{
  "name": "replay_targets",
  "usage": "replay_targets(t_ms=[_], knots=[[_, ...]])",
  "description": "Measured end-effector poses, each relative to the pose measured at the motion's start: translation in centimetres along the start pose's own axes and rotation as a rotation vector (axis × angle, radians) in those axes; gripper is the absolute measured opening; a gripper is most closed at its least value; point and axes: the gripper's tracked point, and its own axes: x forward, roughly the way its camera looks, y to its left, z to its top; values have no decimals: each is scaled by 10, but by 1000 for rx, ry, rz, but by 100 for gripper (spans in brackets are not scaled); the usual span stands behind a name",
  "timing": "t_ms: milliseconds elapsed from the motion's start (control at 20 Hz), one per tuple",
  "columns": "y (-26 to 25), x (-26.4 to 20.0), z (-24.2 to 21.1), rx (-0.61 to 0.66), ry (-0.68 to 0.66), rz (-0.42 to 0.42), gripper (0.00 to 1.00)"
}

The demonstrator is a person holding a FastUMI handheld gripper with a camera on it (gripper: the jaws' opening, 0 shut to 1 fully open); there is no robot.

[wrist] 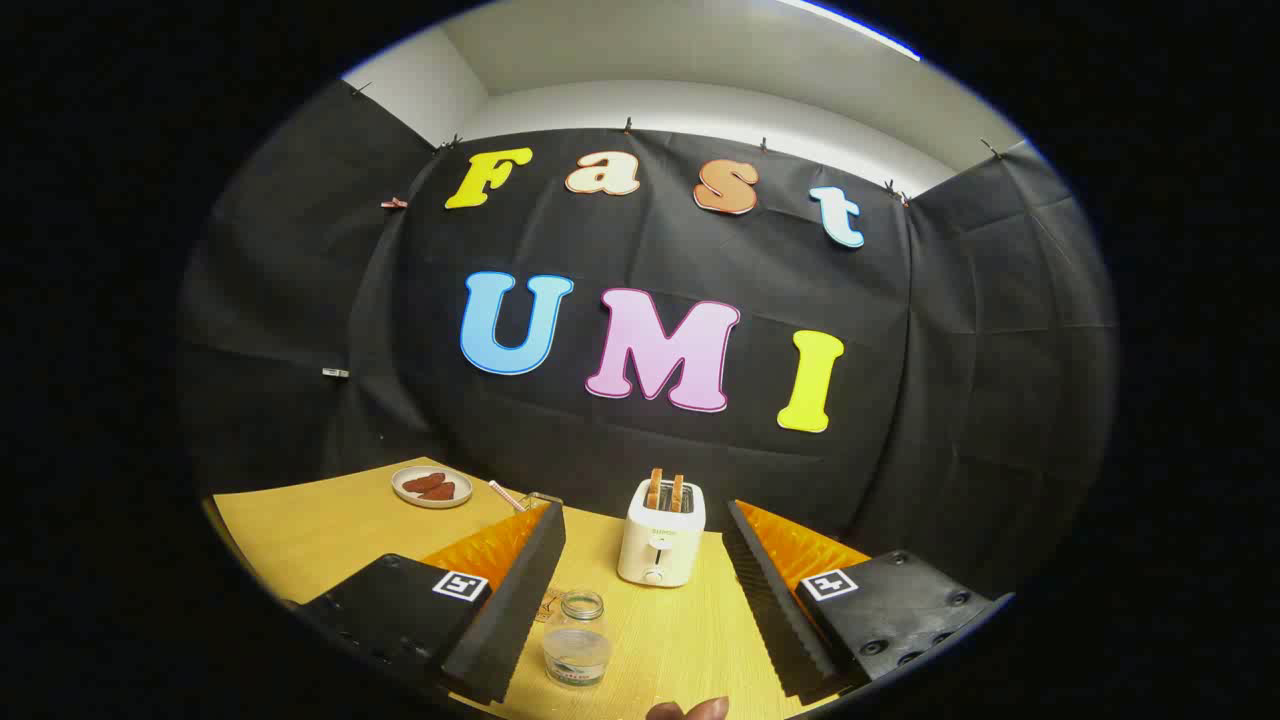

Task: Take the bottle from table, then pour the juice into the cup, finally place the bottle on the coaster

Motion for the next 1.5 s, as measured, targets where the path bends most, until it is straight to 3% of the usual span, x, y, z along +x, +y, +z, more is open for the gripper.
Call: replay_targets(t_ms=[650,900,1500], knots=[[-8,1,7,5,-10,-17,97],[1,-6,13,4,-34,28,97],[15,-10,-30,35,32,58,97]])
